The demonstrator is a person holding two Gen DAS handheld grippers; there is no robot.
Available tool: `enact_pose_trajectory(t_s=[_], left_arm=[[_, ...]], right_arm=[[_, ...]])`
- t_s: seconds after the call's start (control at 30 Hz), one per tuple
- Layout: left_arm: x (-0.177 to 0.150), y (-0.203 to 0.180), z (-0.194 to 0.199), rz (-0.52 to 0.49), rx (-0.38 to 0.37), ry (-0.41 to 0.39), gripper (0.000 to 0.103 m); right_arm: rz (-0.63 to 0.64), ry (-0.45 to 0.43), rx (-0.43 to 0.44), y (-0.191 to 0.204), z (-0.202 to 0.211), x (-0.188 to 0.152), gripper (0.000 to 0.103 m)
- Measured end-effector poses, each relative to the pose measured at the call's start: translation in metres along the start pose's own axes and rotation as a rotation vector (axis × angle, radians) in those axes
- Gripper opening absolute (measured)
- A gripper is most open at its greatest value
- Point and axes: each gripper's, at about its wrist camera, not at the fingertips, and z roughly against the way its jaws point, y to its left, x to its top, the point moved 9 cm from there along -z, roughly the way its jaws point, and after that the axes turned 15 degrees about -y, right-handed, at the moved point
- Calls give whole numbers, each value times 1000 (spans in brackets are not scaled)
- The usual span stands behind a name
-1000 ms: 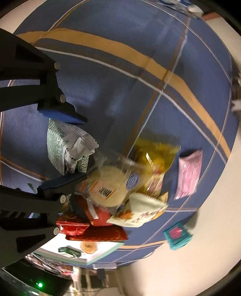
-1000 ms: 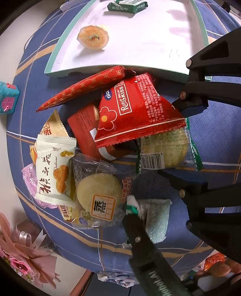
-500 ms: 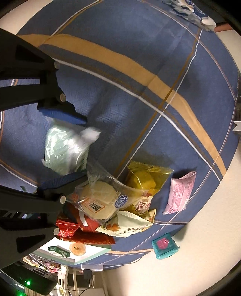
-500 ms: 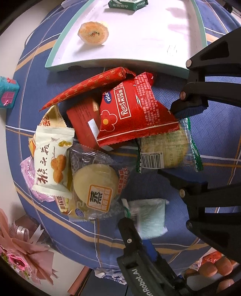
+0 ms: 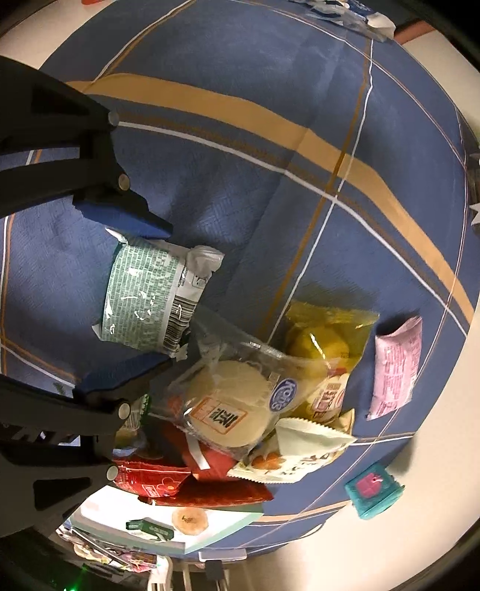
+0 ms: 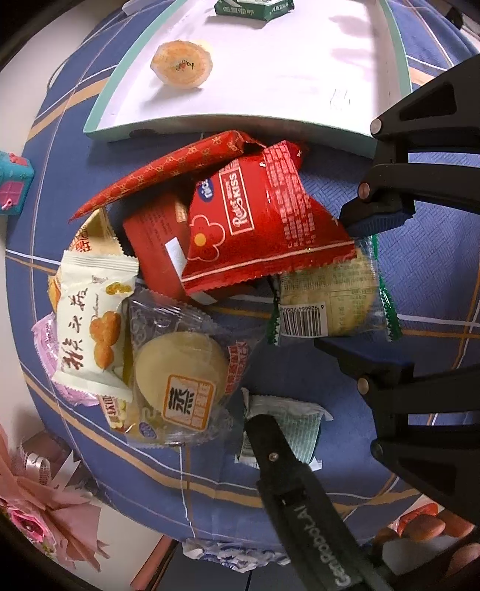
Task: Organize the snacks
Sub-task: 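Grasp the green-white wrapped pack with the left tool while the right grasps the round green biscuit, then lift both held snacks and carry them over the white tray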
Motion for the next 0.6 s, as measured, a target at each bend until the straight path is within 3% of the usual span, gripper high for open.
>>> enact_pose_trajectory(t_s=[0.4,0.6], left_arm=[[-6,-33,-19,-57,44,6,67],[-4,-38,-13,-41,16,-19,58]], right_arm=[[17,0,-9,5,-8,-5,52],[26,-4,-6,10,-2,-3,52]])
